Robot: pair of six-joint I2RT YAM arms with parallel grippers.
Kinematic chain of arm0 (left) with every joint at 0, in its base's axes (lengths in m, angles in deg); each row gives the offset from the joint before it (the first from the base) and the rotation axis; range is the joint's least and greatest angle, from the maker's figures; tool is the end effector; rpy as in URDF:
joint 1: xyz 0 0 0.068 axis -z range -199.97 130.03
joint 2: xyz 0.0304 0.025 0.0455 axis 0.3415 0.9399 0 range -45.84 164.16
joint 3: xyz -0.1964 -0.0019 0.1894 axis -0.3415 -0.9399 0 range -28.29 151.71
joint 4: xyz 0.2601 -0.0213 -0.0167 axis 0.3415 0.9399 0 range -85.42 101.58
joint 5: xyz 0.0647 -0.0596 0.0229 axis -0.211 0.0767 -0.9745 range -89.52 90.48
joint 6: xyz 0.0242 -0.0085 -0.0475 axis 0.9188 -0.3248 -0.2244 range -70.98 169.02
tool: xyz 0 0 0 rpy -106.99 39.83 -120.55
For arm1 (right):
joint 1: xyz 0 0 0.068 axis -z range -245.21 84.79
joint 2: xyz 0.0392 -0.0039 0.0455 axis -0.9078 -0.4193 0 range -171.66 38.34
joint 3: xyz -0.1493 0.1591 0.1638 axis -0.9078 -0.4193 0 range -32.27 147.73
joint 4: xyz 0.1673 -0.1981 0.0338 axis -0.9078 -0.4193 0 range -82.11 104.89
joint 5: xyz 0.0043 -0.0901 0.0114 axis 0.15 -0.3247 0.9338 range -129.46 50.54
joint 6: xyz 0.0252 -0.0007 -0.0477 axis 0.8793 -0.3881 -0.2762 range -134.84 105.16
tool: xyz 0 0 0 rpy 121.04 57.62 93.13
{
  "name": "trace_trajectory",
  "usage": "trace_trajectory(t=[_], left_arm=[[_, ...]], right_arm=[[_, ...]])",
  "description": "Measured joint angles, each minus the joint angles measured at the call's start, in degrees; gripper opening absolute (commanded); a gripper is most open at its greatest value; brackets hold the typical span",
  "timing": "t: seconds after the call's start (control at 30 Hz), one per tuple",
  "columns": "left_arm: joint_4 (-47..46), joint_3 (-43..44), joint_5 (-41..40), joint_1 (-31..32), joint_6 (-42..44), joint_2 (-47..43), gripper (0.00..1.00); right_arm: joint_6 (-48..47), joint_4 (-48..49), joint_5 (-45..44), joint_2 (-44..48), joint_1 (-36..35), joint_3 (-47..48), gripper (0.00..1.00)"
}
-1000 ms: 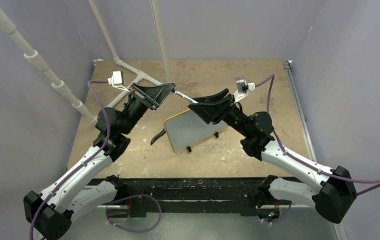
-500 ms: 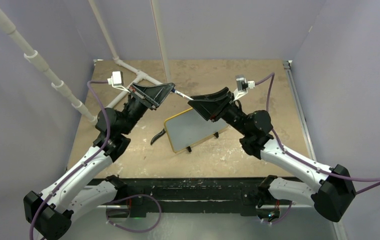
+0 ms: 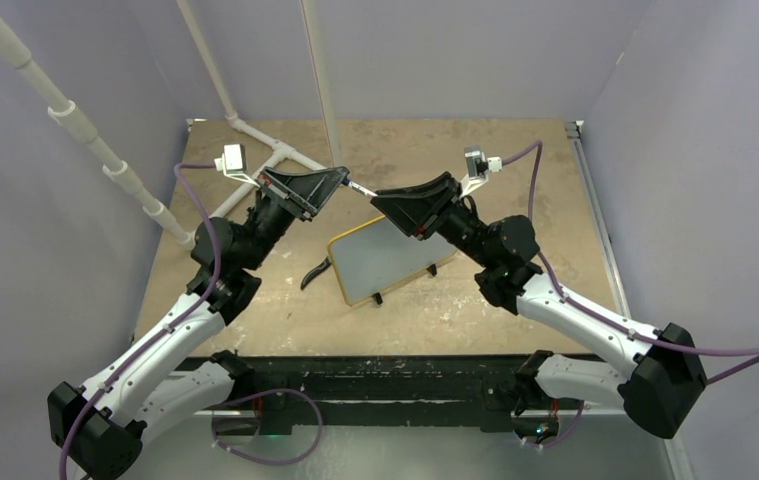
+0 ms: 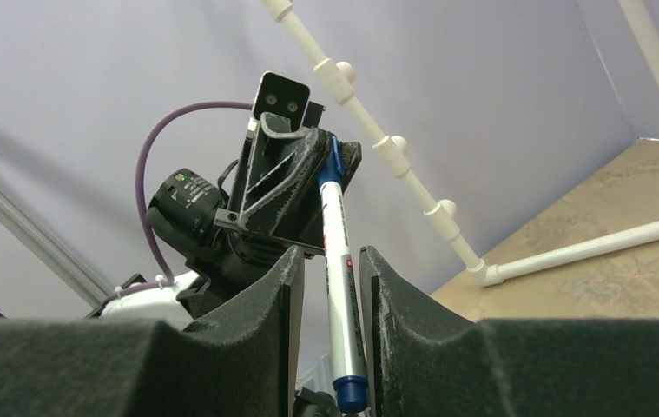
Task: Write a sentence on the whiteboard
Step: Open the pen cap from the whiteboard marker.
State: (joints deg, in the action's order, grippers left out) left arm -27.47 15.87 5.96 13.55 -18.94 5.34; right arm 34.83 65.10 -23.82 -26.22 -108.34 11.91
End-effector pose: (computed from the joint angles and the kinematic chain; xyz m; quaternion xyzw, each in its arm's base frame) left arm 0.1683 -0.1157 0.3951 -0.1203 0.5243 -0.6686 0.5134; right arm 0.1767 0.1787 0.3768 -0.0892 0.5025 0.6678 0.5418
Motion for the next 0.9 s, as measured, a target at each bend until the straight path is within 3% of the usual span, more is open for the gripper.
trace_trajectory(t=[0.13, 0.3, 0.9], left_arm=[[0.0, -0.02, 0.0, 0.0, 0.02, 0.0, 0.0], [-0.13, -0.02, -0.02, 0.0, -0.11, 0.02, 0.0], [5.27, -0.02, -2.19, 1.46, 1.36, -3.28, 0.0]], right_arm=[[-0.04, -0.17, -0.17, -0.02, 0.0, 0.07, 0.25], [-0.15, -0.24, -0.24, -0.02, 0.0, 0.13, 0.0], [-2.14, -4.72, -1.95, 3.5, -1.22, -0.87, 0.0]])
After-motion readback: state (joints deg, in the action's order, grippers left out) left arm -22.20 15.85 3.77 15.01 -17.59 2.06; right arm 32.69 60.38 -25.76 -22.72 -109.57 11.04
